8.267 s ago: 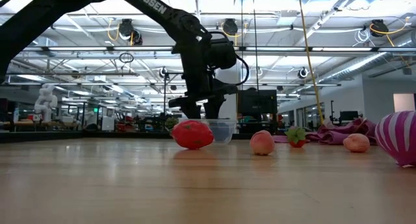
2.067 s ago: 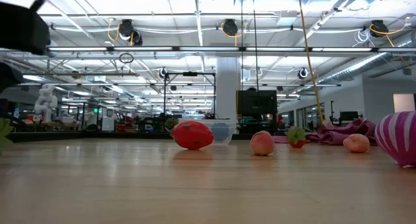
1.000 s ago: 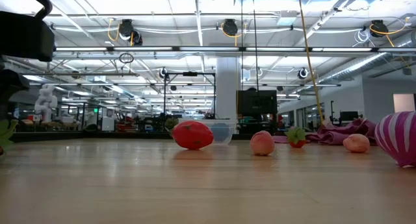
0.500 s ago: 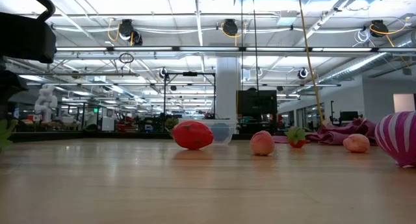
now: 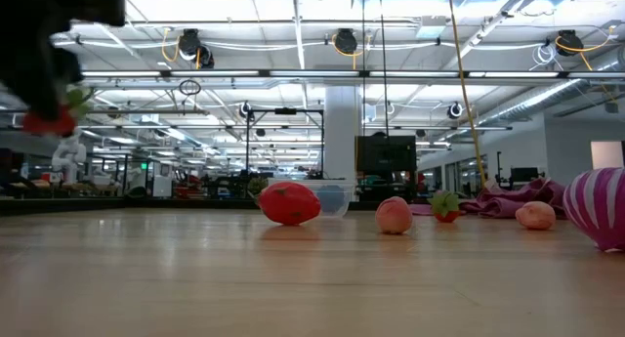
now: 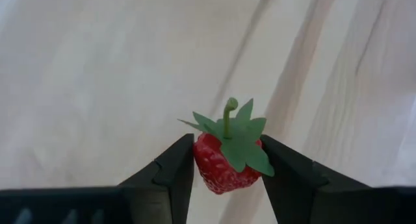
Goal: Pick and placing Produce into tupperware
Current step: Put the bottom red strawberry into the transparent bin
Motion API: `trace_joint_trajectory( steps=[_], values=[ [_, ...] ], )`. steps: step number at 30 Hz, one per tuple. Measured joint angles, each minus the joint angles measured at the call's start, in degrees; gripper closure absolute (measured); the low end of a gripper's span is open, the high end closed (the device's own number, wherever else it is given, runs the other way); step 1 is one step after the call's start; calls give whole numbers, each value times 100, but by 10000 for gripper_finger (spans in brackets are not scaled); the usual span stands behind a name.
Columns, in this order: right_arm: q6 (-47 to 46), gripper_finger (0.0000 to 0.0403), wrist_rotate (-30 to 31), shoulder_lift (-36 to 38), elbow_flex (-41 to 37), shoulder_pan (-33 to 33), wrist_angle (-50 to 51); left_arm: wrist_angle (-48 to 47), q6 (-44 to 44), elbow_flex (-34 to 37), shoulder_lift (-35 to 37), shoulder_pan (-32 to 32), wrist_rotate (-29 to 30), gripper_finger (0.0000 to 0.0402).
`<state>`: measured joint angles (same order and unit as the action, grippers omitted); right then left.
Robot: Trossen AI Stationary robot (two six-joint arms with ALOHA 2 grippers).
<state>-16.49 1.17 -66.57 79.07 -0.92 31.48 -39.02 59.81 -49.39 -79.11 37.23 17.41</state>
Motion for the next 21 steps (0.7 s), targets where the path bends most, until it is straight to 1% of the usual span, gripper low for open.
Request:
trace_joint_trajectory(
  steps=[4,7,12,14,16,17,21],
  values=[
    [2,346,0,1,0,4,0,59,-701,-2,341,-559,202,240],
    [75,346,0,0,0,6,-1,487,-1583,-2,419,-1157,263,240],
    [411,346,1,1,0,58,-47,1902,-3742,-2,422,-2476,267,240],
    [609,346,20,16,0,64,-46,2412,-4288,-2,422,-3093,258,240],
    [858,346,20,26,0,94,-46,2794,-4528,-2,424,-3724,143,240],
    [973,346,18,38,0,95,-46,2938,-4609,-2,422,-4054,-9,240],
    [1464,346,20,57,0,124,-116,3683,-4803,-2,150,-5179,-888,240]
  ],
)
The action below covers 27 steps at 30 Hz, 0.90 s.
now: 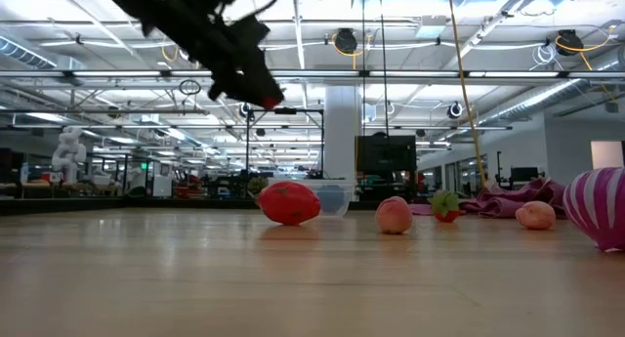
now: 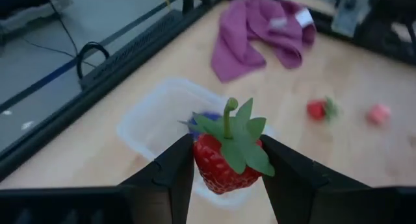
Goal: Pick and placing Produce into tupperware
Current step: Put the bottom red strawberry into the transparent bin
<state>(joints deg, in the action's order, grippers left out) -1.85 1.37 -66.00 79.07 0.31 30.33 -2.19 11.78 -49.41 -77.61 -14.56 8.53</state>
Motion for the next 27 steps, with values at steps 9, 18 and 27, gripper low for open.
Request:
trace_joint_trajectory(
  steps=[9,18,27],
  values=[
    [297,346,4,-1,0,48,-144,2664,-54,-129,-1763,-911,-1541,240],
    [258,346,4,0,0,46,-43,554,-455,-1922,-3219,-951,-1833,240],
    [407,346,7,9,0,46,166,-1289,-687,-2407,-2942,-1096,-1267,240]
  ],
)
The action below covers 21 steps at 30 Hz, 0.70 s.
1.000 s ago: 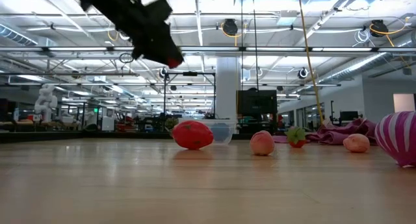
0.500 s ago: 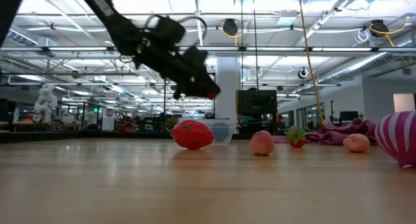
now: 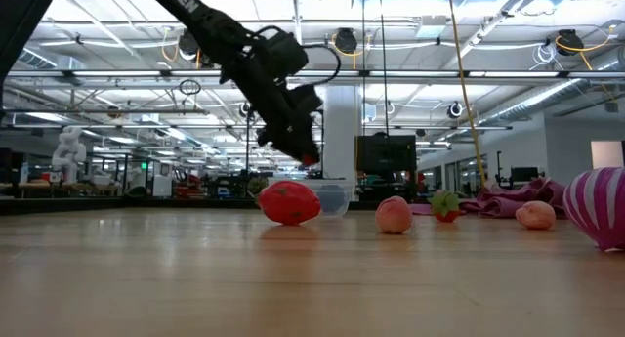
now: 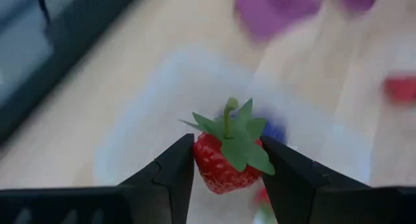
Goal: Pick and placing Produce into tupperware
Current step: Put the bottom red strawberry into the transparent bin
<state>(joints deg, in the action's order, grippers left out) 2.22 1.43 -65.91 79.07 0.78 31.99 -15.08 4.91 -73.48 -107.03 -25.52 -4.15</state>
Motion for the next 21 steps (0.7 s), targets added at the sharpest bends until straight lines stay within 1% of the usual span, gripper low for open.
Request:
trace_joint_trajectory(
  steps=[2,4,9,13,21],
  values=[
    [24,346,0,2,0,0,-28,-471,110,26,-5,-88,-33,240],
    [74,346,0,2,0,0,-37,-680,133,27,-17,-149,-86,240],
    [160,346,2,2,0,4,-48,-805,40,6,-5,-168,-163,240],
    [155,346,4,2,0,4,-82,-696,-53,-81,-5,-173,-341,240],
    [77,346,4,2,0,7,-90,-296,-10,-82,-27,-173,-401,240]
  ],
)
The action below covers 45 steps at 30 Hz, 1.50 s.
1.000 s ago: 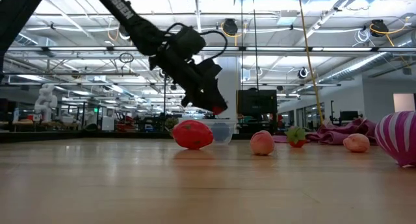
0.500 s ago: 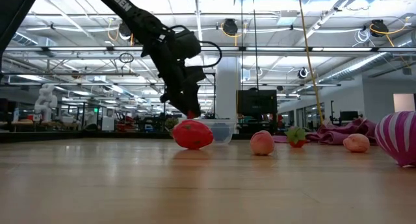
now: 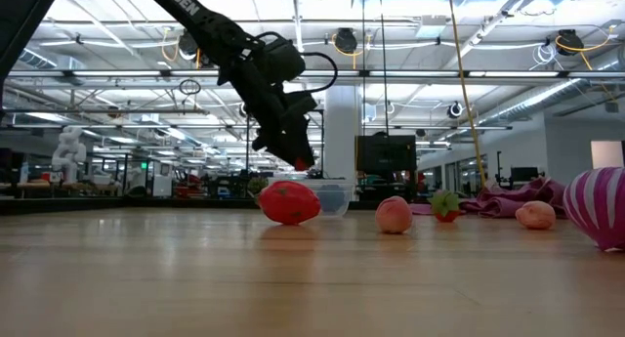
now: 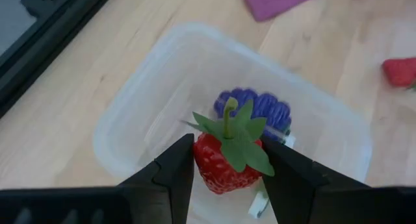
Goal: Pick and placing Produce into tupperware
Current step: Put the bottom red strawberry into the transparent bin
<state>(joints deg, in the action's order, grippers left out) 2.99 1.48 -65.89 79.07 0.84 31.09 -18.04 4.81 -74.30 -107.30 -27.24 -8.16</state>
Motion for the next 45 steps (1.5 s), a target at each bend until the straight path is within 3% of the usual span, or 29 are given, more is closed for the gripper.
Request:
trace_joint_trajectory(
  steps=[17,26,32,45],
  values=[
    [-81,346,0,0,0,0,0,347,49,-144,-101,7,-241,240],
    [-80,346,0,0,0,0,8,-286,-155,-690,-359,79,-89,240],
    [-78,346,-1,0,0,0,37,-698,-171,-681,-542,109,71,240],
    [-57,346,-2,-2,2,0,42,-465,-331,-684,-655,189,113,240]
  ],
)
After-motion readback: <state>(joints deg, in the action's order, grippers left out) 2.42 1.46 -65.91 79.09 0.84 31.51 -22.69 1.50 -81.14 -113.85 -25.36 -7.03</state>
